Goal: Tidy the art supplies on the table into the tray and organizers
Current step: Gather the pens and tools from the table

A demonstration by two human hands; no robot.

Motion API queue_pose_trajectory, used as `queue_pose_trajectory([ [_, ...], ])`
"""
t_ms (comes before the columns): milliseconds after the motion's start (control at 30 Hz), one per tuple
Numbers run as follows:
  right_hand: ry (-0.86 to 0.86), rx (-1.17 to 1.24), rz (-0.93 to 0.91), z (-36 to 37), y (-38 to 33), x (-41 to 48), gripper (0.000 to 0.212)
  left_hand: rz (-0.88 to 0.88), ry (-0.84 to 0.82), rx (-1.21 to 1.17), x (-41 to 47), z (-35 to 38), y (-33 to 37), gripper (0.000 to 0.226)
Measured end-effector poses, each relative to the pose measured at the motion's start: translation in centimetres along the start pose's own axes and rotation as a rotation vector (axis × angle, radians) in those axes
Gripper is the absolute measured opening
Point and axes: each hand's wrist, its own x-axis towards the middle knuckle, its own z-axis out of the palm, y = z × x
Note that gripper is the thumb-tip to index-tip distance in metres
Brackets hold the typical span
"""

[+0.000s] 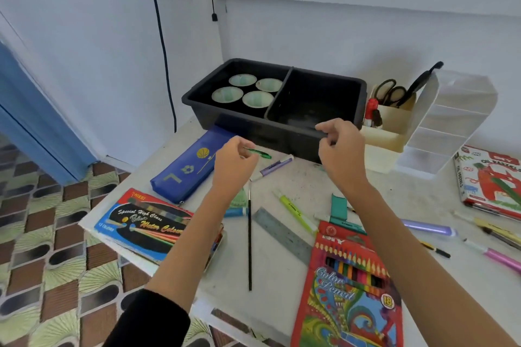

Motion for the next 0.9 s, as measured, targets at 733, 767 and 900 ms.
queue_pose_trajectory([
  [733,-0.096,0.147,0.210,-2.0,3.2,-9.5,0.030,-0.083,0.133,0.405,-6.0,5.2,-0.3,0.035],
  [767,-0.079,0.156,0.233,-2.6,3.5,-9.4,0.030,-0.044,0.114,0.364,-6.2,5.8,0.5,0.038],
  [900,0.016,0.202,0.319,-5.5,4.9,-9.3,0.026,0.044,-0.007,0.149,-6.8,8.6,4.4,0.018],
])
